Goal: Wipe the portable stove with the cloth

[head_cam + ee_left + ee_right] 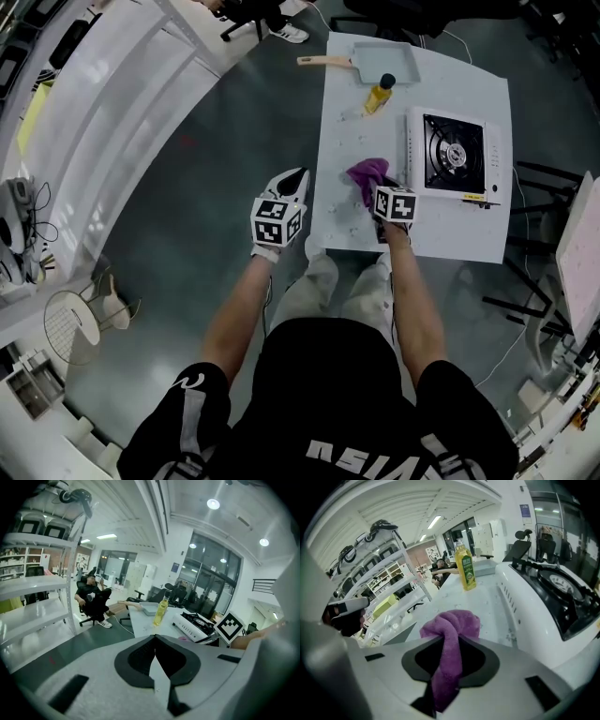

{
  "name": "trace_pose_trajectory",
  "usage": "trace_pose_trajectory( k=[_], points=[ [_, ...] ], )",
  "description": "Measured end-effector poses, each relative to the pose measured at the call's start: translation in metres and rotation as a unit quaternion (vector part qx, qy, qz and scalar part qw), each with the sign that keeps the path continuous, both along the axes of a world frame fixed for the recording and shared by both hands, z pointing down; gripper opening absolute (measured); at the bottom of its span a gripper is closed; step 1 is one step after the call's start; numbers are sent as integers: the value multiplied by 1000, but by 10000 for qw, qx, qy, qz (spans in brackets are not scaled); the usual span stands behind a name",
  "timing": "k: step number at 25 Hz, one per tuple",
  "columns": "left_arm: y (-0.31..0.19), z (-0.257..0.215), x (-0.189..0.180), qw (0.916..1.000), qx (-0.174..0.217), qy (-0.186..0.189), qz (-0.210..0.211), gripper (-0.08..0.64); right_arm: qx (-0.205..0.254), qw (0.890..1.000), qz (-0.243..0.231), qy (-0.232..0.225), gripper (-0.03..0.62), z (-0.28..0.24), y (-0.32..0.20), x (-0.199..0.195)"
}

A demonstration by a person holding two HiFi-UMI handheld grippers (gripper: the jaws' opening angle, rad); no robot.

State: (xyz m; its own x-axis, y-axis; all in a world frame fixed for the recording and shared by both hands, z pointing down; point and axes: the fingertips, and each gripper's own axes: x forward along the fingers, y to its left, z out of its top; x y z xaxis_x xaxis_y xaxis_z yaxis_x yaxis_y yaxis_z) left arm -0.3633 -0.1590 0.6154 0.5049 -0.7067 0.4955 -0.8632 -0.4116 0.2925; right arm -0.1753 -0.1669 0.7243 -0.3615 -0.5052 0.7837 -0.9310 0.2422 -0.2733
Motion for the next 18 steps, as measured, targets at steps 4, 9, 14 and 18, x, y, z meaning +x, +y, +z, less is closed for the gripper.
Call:
trace_pose_trajectory(
  k=[4, 9, 14, 18],
  points=[
    [0, 10, 1, 10000, -62, 1, 41, 6, -213, 9997, 48, 75, 87, 15, 3, -2],
    [2, 21, 1, 9998, -163, -4, 79, 6, -451, 9989, 109, -26, 87, 37, 8, -2],
    [2, 26, 4, 9998, -208, 60, 44, 6, -299, 9994, 15, -181, 87, 41, 7, -3],
    [4, 27, 13, 9996, -242, 121, 88, 6, -278, 9995, -47, -132, 87, 43, 8, -3]
  ],
)
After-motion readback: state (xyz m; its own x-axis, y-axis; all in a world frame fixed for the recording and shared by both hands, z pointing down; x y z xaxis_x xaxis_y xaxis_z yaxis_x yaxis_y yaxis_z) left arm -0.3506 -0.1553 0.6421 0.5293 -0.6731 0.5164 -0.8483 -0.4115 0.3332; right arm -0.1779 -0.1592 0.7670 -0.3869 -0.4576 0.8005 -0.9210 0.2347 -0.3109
